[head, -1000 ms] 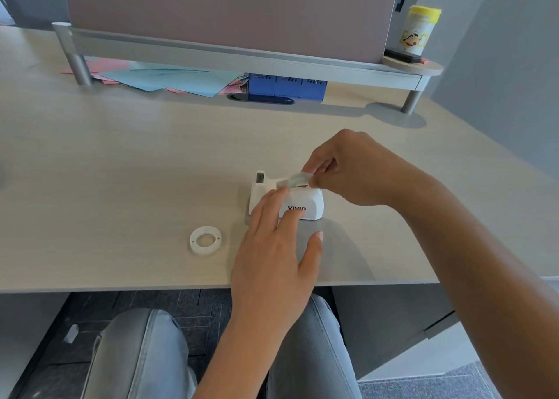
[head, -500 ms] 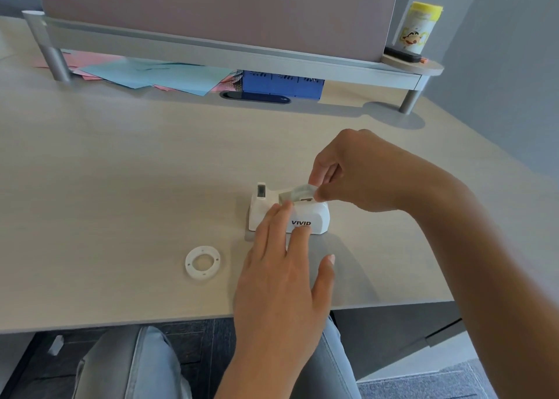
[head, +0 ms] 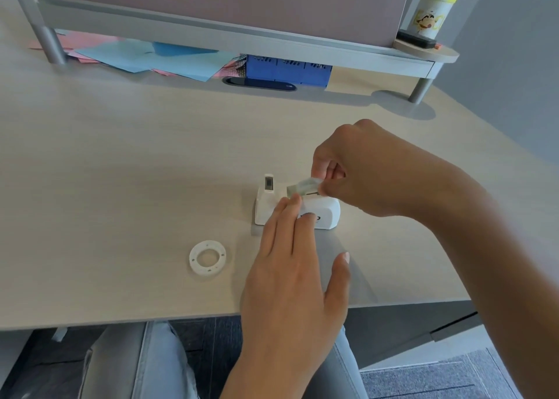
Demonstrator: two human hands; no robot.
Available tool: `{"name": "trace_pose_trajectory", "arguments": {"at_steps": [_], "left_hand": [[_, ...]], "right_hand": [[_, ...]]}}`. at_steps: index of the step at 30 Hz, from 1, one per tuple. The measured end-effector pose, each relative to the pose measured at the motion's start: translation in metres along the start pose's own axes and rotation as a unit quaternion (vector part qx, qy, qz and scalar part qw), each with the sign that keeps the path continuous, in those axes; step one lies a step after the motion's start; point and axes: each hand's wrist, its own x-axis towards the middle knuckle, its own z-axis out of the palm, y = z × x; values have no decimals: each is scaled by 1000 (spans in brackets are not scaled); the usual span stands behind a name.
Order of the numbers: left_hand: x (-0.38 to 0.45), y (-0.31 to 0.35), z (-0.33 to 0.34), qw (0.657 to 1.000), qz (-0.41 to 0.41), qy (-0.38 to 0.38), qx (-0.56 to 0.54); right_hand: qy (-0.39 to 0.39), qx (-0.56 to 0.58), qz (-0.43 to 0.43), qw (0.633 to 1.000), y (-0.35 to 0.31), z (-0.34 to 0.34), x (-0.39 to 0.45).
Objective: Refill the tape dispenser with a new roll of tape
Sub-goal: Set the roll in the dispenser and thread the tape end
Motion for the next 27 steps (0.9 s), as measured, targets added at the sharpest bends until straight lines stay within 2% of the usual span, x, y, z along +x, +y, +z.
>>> {"name": "trace_pose_trajectory", "arguments": {"at_steps": [5,12,16,23,27], "left_hand": [[1,3,-2,1000,-3,-11,1],[1,7,-4,997,5,-14,82],[1,8,-5,995,2,-22,93],[2,8,-2,994,1,-24,110],[3,6,1,993,1,-23,113]], "right_hand": [[32,17,-22,999,6,6,-6],[119,167,-62,977,30,36,-27],[152,200,-59,966,37,43,-27],[159,199,-56,965,42,30,-27],[115,139,-71,981,30,25,-22]]}}
